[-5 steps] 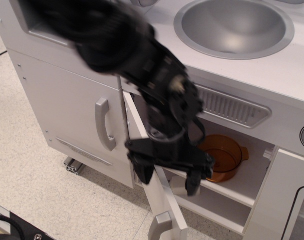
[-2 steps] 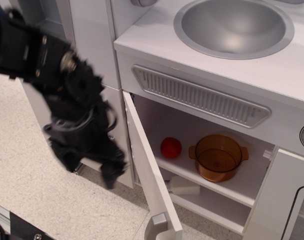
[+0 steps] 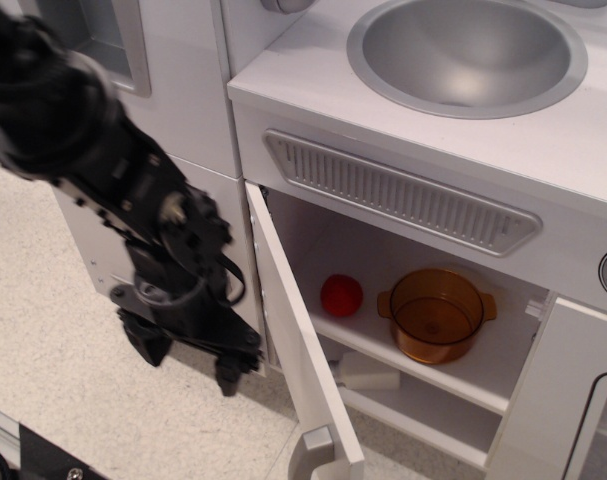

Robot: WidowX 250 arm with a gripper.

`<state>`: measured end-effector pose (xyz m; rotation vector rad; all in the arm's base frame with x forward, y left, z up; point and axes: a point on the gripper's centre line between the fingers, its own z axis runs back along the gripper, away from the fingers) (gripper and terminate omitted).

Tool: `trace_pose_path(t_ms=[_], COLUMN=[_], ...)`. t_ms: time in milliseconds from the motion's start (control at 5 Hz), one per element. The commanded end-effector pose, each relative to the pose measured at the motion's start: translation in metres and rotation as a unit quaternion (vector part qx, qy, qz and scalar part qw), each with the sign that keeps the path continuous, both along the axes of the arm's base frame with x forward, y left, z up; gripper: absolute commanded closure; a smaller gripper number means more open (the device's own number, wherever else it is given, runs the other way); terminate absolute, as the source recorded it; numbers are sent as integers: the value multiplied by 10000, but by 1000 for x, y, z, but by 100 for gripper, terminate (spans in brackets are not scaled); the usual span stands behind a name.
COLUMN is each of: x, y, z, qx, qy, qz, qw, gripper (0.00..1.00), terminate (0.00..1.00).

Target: Close cabinet

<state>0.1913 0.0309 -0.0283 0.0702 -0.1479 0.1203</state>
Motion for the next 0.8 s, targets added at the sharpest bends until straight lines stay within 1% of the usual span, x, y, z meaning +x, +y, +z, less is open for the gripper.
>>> trace_pose_path(t_ms=[0, 200, 400, 600], x=[28, 41, 63, 90], y=[-37, -59, -77, -86], z=[-9, -15, -19, -26], qx=[-26, -132, -236, -250], qy=[-115, -120, -200, -393], qz=[101, 202, 416, 742], qw=[9999, 9996, 9987, 9962], gripper=[0, 0, 0, 0], terminate=[0, 0, 0, 0])
